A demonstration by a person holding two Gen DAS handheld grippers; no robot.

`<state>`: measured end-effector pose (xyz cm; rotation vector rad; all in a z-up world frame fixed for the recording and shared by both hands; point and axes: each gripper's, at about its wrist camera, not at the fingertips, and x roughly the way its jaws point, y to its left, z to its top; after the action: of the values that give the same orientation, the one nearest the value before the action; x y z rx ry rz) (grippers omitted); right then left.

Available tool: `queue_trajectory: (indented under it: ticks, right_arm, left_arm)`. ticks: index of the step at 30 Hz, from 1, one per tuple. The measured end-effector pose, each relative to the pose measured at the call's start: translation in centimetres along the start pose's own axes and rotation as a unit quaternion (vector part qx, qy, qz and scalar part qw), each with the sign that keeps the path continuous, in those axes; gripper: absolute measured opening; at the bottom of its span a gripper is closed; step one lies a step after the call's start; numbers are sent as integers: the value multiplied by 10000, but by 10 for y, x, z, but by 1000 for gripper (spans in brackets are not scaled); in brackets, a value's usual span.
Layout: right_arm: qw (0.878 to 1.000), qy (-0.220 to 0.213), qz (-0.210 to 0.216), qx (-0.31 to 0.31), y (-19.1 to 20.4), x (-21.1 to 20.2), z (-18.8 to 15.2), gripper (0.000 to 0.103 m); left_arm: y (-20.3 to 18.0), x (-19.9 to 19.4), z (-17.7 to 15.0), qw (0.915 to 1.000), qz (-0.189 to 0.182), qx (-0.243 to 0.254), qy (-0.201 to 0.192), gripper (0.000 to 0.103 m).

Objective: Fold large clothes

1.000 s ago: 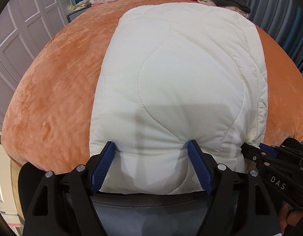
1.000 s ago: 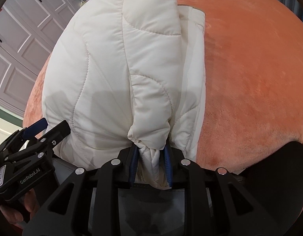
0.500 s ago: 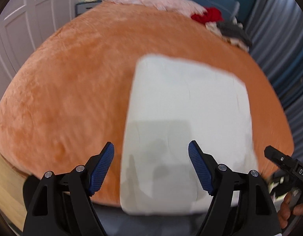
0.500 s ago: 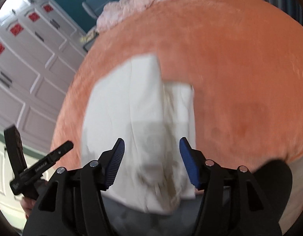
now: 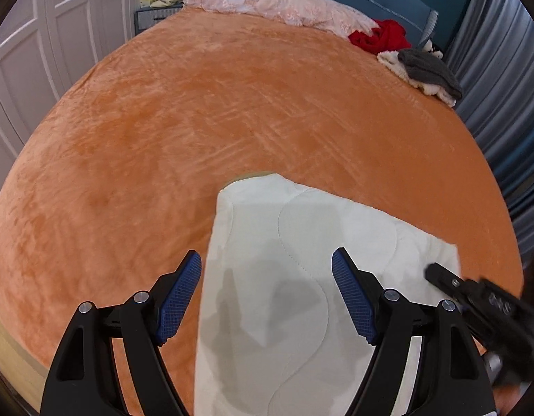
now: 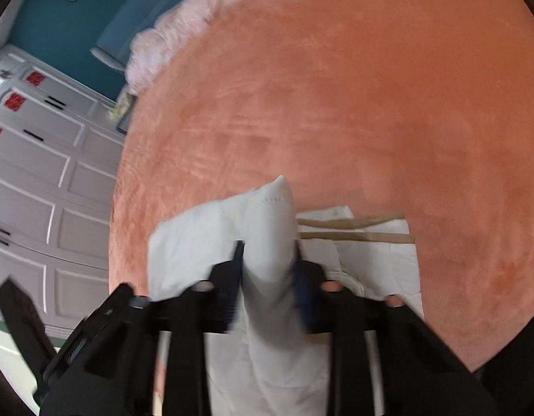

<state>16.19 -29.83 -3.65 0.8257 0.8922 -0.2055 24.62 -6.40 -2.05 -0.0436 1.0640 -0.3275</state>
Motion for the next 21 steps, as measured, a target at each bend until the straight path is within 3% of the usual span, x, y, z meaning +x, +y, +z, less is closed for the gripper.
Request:
queue_trajectory:
  ticks: [3, 6, 11, 21]
  right_arm:
    - [9975, -446, -390, -374, -1, -12, -9, 13]
    - [9944, -398, -788, -576, -15, 3, -14, 13]
    - [9947, -187, -849, -540, -42, 29, -18, 18]
    - [9869, -312, -1108, -1132, -38, 55, -28, 23]
  left_arm:
    - [-3, 15, -3, 9999, -9, -23, 112, 74]
    - [-10, 37, -9, 9996, 2, -21, 274, 75]
    - [-23, 57, -22, 9993, 294, 223, 93, 78]
    - [-19, 85, -33, 9985, 473, 242, -97, 84]
